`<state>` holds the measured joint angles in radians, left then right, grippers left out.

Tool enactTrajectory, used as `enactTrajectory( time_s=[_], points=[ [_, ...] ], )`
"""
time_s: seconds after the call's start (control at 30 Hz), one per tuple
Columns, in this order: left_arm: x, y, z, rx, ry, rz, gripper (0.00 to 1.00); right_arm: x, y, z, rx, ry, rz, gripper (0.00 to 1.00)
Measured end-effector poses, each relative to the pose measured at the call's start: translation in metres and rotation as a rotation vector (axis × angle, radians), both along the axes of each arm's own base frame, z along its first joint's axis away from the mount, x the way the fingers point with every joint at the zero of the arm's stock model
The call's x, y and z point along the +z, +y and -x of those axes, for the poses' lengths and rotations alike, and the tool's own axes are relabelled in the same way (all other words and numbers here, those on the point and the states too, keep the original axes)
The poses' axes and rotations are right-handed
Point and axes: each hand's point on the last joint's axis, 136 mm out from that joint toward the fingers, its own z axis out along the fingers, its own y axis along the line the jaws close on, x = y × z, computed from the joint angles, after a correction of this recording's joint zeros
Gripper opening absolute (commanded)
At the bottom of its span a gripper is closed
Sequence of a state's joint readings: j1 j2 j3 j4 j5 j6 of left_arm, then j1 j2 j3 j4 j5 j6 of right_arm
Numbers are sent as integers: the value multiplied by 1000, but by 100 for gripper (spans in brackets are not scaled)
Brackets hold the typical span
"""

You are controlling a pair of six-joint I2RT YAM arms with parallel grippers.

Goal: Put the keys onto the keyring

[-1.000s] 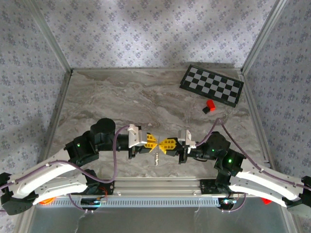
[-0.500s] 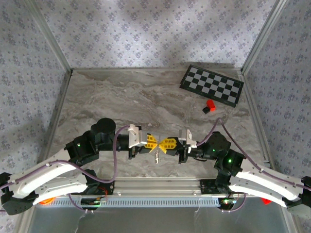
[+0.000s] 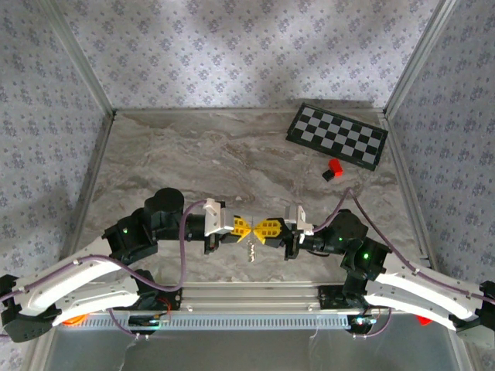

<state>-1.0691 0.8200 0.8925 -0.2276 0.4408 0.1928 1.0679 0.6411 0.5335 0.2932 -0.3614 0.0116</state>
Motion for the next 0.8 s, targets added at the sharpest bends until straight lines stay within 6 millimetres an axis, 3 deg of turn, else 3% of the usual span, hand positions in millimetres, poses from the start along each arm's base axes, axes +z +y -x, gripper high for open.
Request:
enactTrajectory(
  time_s=[0.17, 0.4, 0.57, 0.8],
  points=[
    [-4, 1, -4, 22, 1, -17, 0, 1, -3, -2, -18, 6, -2, 51],
    [-11, 5, -17, 100, -11, -50, 0, 5, -11, -13, -97, 26, 44, 87],
    [-19, 11, -27, 152, -6, -61, 0, 17, -24, -24, -188, 56, 63, 100],
    [-25, 17, -40, 228, 24, -73, 0, 25, -46, -50, -356, 165, 159, 100]
  ],
)
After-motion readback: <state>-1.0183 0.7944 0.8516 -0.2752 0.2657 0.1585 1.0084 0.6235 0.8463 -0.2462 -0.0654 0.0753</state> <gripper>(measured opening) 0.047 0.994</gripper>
